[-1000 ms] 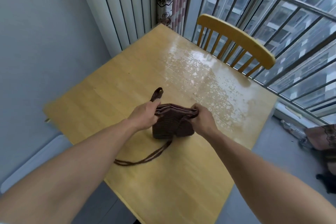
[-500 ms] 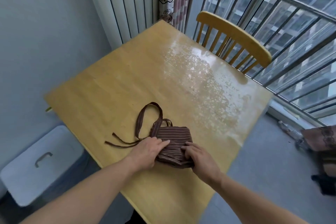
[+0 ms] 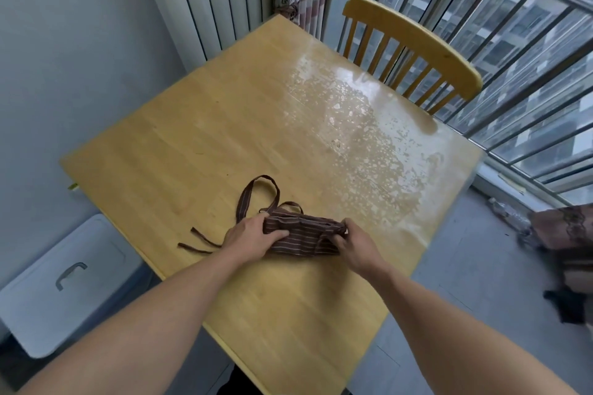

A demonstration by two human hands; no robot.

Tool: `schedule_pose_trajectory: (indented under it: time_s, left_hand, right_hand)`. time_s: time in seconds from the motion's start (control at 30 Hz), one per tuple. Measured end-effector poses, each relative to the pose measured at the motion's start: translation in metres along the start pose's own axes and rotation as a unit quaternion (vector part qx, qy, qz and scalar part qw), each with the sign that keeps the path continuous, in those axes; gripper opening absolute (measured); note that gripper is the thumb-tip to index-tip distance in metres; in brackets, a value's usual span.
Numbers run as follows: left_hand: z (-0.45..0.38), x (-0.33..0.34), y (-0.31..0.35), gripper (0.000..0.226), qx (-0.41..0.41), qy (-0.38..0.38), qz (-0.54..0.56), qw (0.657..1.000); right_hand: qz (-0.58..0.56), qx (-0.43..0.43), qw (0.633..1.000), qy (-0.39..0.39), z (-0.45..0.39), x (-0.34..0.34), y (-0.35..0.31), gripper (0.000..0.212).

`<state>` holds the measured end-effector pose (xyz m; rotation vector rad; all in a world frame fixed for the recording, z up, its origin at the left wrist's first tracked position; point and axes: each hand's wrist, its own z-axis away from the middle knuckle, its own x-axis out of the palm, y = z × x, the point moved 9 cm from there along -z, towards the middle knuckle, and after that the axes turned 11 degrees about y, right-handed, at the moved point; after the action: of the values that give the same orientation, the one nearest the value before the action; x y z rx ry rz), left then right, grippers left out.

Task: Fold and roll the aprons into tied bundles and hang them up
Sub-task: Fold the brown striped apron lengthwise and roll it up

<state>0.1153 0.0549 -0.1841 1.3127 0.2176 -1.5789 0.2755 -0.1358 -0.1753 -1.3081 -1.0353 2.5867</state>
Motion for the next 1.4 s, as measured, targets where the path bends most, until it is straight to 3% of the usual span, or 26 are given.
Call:
schedule_pose_trajectory:
  time_s: [0.13,0.27,0.5,0.57,0.7,0.77,0.83,0.93,1.0,1.03,1.13,1.23,1.3,1.37,1.4]
  left_hand:
    - [-0.010,-0.011,-0.005,0.069,-0.068,0.043,-0.055,0.995]
    - [-0.014,-0.011,-0.006,0.076,-0.093,0.026,-0.096,0.991]
    - [-0.020,-0.007,-0.001,0.073,-0.107,0.009,-0.088,0.990]
    - [-0.016,-0.015,0.003,0.071,-0.101,0.041,-0.085,0.990]
    - [0.010,-0.043,0.015,0.053,-0.045,0.211,-0.063,0.974]
    - [0.034,-0.036,0.006,0.050,-0.131,0.193,0.029,0.972]
    - [0.061,-0.012,-0.011,0.055,-0.286,0.148,0.188,0.928]
    - [0.085,0.032,-0.015,0.053,-0.422,0.077,0.429,0.795]
    - [0.085,0.045,-0.002,0.054,-0.430,0.039,0.543,0.721]
    - [0.081,0.043,0.002,0.060,-0.425,0.043,0.563,0.707]
    - [0.069,0.014,0.009,0.061,-0.394,0.086,0.502,0.765]
    - [0.062,-0.024,0.028,0.042,-0.348,0.071,0.521,0.776]
    - [0.057,-0.048,0.041,0.037,-0.308,0.026,0.536,0.786]
    - [0.060,-0.067,0.052,0.034,-0.282,-0.021,0.530,0.799]
    - [0.064,-0.075,0.056,0.034,-0.274,-0.034,0.524,0.806]
  right_hand:
    - [-0.008,0.086,0.996,0.035,-0.015,0.002,0.012,0.024]
    - [0.017,0.129,0.991,0.026,-0.022,0.006,0.014,0.035]
    - [-0.037,0.193,0.980,-0.039,-0.024,0.008,0.002,0.019]
    - [-0.053,0.191,0.979,-0.054,-0.022,0.009,-0.003,0.020]
    - [-0.146,0.209,0.962,-0.100,-0.011,0.016,-0.007,0.035]
    - [-0.180,0.218,0.952,-0.113,-0.004,0.019,-0.008,0.036]
    - [-0.210,0.218,0.947,-0.108,0.000,0.020,-0.012,0.035]
    - [-0.246,0.207,0.940,-0.117,0.010,0.023,-0.018,0.032]
    - [-0.242,0.183,0.944,-0.130,0.019,0.021,-0.024,0.032]
    - [-0.235,0.163,0.949,-0.134,0.022,0.018,-0.029,0.032]
    - [-0.206,0.082,0.964,-0.150,0.035,0.003,-0.052,0.042]
    - [-0.152,-0.069,0.971,-0.170,0.055,-0.026,-0.092,0.093]
    - [-0.038,-0.195,0.966,-0.165,0.069,-0.040,-0.113,0.126]
    - [0.139,-0.319,0.935,-0.063,0.076,-0.057,-0.129,0.132]
    - [0.204,-0.382,0.901,0.015,0.082,-0.069,-0.142,0.126]
